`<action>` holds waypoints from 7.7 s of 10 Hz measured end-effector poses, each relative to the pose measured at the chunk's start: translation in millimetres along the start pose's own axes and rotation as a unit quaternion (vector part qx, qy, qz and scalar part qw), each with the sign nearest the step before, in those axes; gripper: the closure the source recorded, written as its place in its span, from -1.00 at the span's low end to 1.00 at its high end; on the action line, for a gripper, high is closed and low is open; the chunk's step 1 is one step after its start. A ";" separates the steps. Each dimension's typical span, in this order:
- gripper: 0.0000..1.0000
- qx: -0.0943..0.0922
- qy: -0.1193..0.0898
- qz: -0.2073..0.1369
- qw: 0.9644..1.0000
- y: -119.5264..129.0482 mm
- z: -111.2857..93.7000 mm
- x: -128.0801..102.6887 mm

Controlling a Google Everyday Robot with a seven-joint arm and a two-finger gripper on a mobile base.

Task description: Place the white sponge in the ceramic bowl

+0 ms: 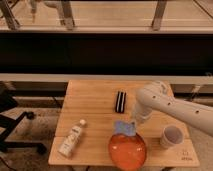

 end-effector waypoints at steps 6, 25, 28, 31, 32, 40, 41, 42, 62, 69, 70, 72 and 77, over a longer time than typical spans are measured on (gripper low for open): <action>0.99 -0.005 0.001 -0.008 1.000 -5.6 3.7 2.3; 0.99 -0.020 -0.001 -0.012 1.000 -0.8 6.6 5.0; 0.99 -0.024 -0.001 -0.013 1.000 -1.6 8.6 5.8; 0.99 -0.026 0.001 -0.017 1.000 -0.6 5.1 5.2; 0.99 -0.027 0.001 -0.018 0.999 -1.0 4.2 5.1; 0.99 -0.033 0.003 -0.022 0.999 4.9 4.2 6.5; 0.99 -0.034 0.003 -0.024 0.999 4.7 4.7 6.2; 0.99 -0.035 0.003 -0.024 0.999 5.7 5.4 6.6; 0.99 -0.056 0.004 -0.031 0.998 17.9 13.3 15.0; 0.99 -0.062 0.006 -0.035 0.997 19.5 14.5 17.0; 0.99 -0.063 0.007 -0.036 0.997 19.7 14.7 17.2; 0.99 -0.065 0.008 -0.038 0.997 19.6 15.6 17.6; 0.99 -0.070 0.010 -0.040 0.997 22.0 16.0 17.5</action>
